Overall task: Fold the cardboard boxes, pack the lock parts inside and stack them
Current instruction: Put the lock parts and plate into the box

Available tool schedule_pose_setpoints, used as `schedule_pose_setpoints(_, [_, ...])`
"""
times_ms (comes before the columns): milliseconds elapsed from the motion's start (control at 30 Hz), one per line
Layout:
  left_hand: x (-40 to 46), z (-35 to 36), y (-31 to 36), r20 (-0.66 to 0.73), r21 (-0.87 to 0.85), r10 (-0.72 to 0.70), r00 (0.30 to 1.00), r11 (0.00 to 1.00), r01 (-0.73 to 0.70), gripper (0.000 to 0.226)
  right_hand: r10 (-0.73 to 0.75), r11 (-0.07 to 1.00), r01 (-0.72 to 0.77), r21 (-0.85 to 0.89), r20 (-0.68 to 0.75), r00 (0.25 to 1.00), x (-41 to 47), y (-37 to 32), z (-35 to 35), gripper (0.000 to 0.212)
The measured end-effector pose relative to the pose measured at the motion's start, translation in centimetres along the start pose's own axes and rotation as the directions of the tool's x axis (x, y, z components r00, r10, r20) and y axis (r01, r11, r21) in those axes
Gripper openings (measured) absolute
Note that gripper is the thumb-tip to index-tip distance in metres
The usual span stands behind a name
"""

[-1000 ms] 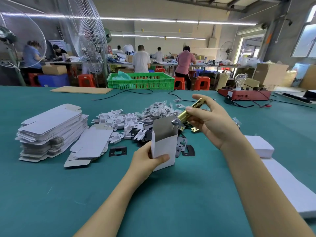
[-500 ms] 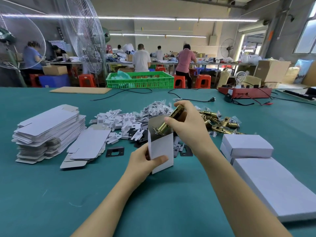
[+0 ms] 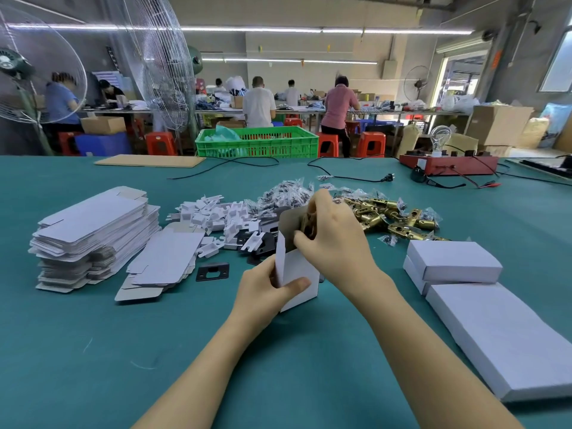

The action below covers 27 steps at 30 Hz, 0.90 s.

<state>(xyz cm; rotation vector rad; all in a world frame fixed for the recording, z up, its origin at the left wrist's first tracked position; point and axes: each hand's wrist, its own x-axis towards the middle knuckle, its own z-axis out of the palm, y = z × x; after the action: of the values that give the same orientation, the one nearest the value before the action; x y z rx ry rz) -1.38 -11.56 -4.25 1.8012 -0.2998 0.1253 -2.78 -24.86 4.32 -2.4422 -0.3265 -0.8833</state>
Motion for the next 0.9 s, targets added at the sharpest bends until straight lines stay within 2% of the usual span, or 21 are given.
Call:
schedule_pose_setpoints(67, [0.1,0.0,-0.1,-0.002,-0.003,-0.015,1.000,1.000,0.015,0.027,0.060,0.998,-0.060,0.026,0.013,0.998,-0.1,0.2,0.3,0.023])
schedule_pose_setpoints(167, [0.1,0.0,-0.1,0.013,-0.001,-0.005,1.000,1.000,0.005,0.029,0.055,0.998,-0.055,0.010,0.029,0.998,0.1,0.4,0.6,0.013])
schedule_pose_setpoints(367, [0.0,-0.1,-0.2,0.018,-0.009,-0.005,1.000,1.000,0.006,0.030,0.072,0.996,-0.071,-0.048,0.012,0.997,-0.1,0.5,0.7,0.015])
schedule_pose_setpoints(467, [0.1,-0.1,-0.1,0.009,-0.021,-0.006,1.000,1.000,0.007,0.029,0.103,0.995,-0.103,-0.014,-0.004,0.995,0.1,0.8,0.5,0.002])
schedule_pose_setpoints(533, [0.1,-0.2,-0.1,0.008,-0.032,-0.002,1.000,0.999,0.003,0.028,0.129,0.992,-0.129,0.009,0.004,0.992,0.3,1.2,0.3,0.015])
schedule_pose_setpoints(600, [0.0,-0.2,-0.1,0.009,-0.029,0.005,1.000,1.000,-0.004,0.028,0.179,0.980,-0.179,0.088,0.010,0.984,0.5,1.4,-0.1,0.017])
schedule_pose_setpoints(733, [0.1,-0.4,-0.1,0.021,-0.046,0.014,1.000,0.999,-0.013,0.027,0.272,0.932,-0.258,0.253,-0.023,0.962,0.9,1.9,-1.0,0.006])
schedule_pose_setpoints(900, [0.2,-0.4,-0.1,0.021,-0.078,0.001,1.000,0.997,0.000,0.028,0.400,0.804,-0.420,0.422,0.140,0.906,1.1,4.1,-2.4,0.011])
